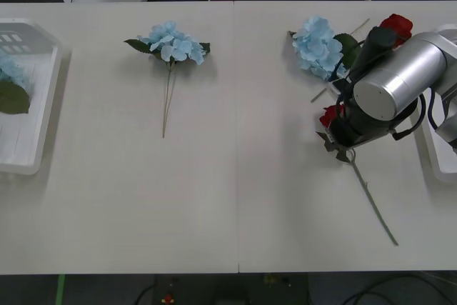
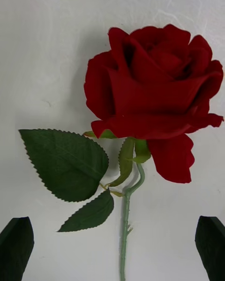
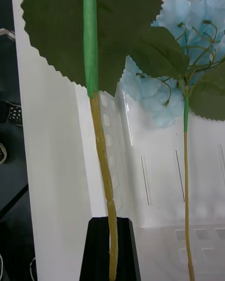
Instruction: Put the red flowers into the right box and the blue flowers into the left box
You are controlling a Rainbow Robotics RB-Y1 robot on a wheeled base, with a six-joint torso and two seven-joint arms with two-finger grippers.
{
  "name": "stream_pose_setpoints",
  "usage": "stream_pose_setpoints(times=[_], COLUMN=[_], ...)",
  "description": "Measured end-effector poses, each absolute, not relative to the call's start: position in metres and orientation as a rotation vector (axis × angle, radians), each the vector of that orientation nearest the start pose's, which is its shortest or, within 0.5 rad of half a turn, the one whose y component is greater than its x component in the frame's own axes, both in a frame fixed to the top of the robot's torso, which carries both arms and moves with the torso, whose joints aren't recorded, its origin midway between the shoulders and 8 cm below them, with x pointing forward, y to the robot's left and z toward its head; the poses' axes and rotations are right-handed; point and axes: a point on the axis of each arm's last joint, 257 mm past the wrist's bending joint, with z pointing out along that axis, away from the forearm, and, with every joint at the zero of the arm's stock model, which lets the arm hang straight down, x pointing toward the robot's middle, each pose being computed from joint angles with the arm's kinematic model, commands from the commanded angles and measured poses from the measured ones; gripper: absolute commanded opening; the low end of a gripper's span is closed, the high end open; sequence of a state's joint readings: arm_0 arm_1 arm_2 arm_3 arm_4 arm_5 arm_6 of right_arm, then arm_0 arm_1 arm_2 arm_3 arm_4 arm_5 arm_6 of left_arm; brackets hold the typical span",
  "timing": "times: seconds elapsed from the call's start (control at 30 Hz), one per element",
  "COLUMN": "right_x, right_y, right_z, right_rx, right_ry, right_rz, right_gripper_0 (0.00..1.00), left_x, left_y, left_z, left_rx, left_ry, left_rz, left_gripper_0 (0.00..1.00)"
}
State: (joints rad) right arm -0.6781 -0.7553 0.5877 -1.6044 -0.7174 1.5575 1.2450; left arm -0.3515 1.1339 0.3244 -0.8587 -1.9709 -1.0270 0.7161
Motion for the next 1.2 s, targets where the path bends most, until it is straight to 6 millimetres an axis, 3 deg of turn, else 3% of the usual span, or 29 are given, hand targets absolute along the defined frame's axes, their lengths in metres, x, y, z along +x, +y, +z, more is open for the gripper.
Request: stream_pose_setpoints(times=[0.37,0.4,0.47,0.5,0.7,0.8,1.07,1.13,1.2], right_x=[0.491,0.492,0.493,0.493,0.495,0.497,0.497,0.497,0.497], right_y=[-0.274,-0.274,-0.272,-0.271,-0.275,-0.282,-0.292,-0.291,-0.291], right_z=[-0.314,-0.317,-0.322,-0.323,-0.329,-0.334,-0.342,-0.342,-0.343], right_rx=[-0.335,-0.327,-0.318,-0.319,-0.315,-0.287,-0.314,-0.334,-0.333], right_ry=[2.833,2.834,2.838,2.840,2.841,2.845,2.854,2.854,2.855], right_rz=[-0.211,-0.204,-0.193,-0.190,-0.187,-0.189,-0.197,-0.198,-0.193], right_gripper_0=[1.00,1.00,1.00,1.00,1.00,1.00,1.00,0.94,0.75], left_x=[0.466,0.467,0.470,0.472,0.479,0.487,0.494,0.495,0.499], left_y=[0.677,0.675,0.673,0.672,0.665,0.650,0.550,0.528,0.504], left_z=[-0.193,-0.196,-0.200,-0.200,-0.199,-0.190,-0.150,-0.140,-0.128], left_rx=[0.141,0.132,0.119,0.115,0.104,0.129,0.414,0.460,0.462], left_ry=[2.370,2.367,2.359,2.354,2.325,2.304,2.300,2.288,2.267], left_rz=[0.315,0.310,0.304,0.305,0.274,0.231,-0.014,-0.064,-0.126], left_gripper_0=[0.01,0.25,0.93,1.00,1.00,1.00,1.00,1.00,1.00])
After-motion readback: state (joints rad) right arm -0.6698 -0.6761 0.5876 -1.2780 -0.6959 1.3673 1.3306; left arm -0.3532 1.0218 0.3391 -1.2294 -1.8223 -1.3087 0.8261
